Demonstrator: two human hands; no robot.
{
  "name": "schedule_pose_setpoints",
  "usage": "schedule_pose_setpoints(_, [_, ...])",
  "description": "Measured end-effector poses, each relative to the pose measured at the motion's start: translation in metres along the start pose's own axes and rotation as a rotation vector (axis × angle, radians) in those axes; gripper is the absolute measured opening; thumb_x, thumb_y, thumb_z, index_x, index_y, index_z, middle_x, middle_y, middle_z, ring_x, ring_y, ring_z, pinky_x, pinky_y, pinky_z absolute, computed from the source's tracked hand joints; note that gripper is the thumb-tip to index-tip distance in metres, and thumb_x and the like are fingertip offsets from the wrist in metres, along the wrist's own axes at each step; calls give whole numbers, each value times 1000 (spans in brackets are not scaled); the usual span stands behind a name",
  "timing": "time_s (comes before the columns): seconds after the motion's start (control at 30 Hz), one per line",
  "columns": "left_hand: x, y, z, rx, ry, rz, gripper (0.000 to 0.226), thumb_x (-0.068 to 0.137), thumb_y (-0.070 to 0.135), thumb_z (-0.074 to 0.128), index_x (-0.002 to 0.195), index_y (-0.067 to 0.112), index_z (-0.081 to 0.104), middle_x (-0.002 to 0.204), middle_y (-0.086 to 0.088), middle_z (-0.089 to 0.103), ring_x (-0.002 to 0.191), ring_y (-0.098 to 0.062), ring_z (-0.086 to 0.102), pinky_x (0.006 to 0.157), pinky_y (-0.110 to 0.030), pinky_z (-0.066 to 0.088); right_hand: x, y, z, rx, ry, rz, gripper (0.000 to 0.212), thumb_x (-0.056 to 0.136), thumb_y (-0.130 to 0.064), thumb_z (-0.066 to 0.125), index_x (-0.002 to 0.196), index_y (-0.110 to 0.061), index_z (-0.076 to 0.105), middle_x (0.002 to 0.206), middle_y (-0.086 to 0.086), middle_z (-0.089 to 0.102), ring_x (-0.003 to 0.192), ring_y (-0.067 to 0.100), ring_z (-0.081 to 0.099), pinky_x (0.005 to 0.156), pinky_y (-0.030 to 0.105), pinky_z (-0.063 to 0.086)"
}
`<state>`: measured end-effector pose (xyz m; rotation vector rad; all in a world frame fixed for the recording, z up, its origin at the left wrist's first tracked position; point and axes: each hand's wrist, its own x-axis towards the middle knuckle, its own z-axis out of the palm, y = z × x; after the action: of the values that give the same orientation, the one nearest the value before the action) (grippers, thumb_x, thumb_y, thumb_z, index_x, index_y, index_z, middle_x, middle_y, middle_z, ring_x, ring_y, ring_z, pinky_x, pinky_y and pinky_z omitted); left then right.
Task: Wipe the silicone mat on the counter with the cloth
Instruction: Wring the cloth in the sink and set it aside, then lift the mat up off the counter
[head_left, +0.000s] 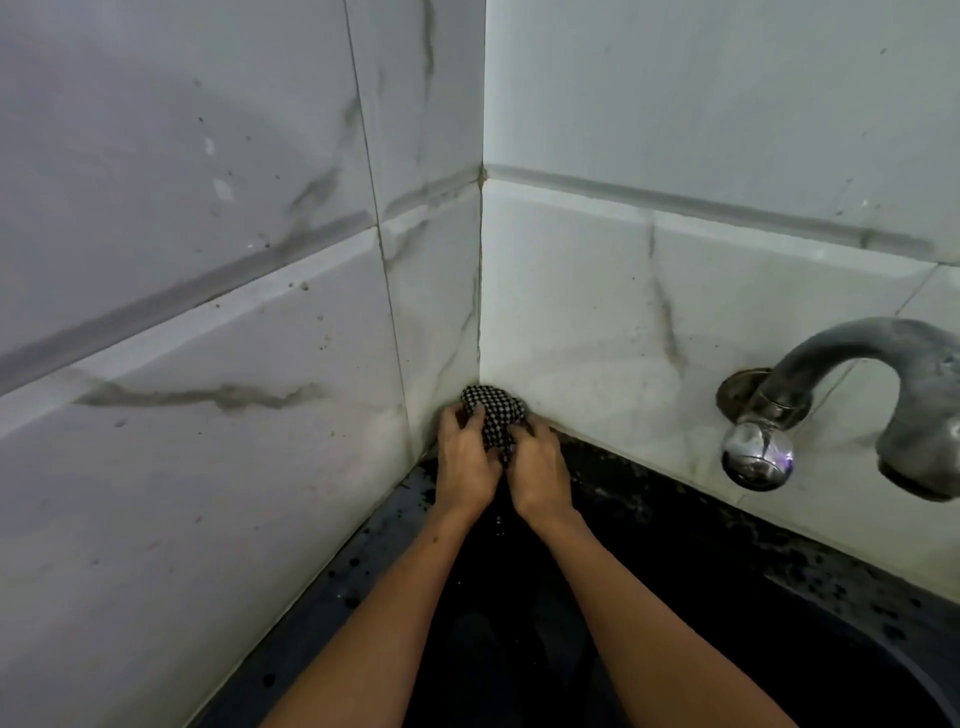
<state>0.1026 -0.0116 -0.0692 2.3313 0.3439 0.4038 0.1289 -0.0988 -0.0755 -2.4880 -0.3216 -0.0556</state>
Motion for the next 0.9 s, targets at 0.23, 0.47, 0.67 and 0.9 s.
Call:
schedule_pose_setpoints(0.23, [-5, 8, 0, 484, -219, 68, 57, 95, 21, 45, 147, 10, 24, 158, -13, 11, 144, -27, 17, 114, -42, 19, -6, -6, -23, -249, -155, -33, 54, 92, -10, 49, 143, -15, 35, 154, 11, 24, 141, 26, 23, 113, 38, 27])
schedule_pose_setpoints(0.47, [-29, 35, -24, 429, -392, 41, 70, 94, 23, 52, 150, 7, 14, 159, -17, 4, 147, -29, 11, 118, -40, 19, -42, -16, -64, -176, -182, -33, 64, 90, -5, 51, 148, -14, 25, 158, 10, 13, 145, 25, 15, 115, 39, 23])
schedule_pose_setpoints(0.67, [-85, 89, -49, 277, -422, 66, 34, 93, 20, 47, 122, 5, 57, 127, -22, 58, 116, -33, 56, 97, -39, 46, -114, -15, -128, -88, -25, -73, 45, 94, -10, 45, 139, -11, 43, 153, 15, 26, 139, 29, 27, 112, 37, 30])
schedule_pose_setpoints(0.9, [-197, 165, -37, 242, -516, 130, 36, 91, 20, 51, 126, 12, 57, 123, -17, 62, 117, -34, 56, 98, -37, 45, -239, 38, -215, 12, 294, 26, 30, 94, -18, 49, 119, -12, 63, 128, 5, 58, 117, 23, 53, 96, 31, 44])
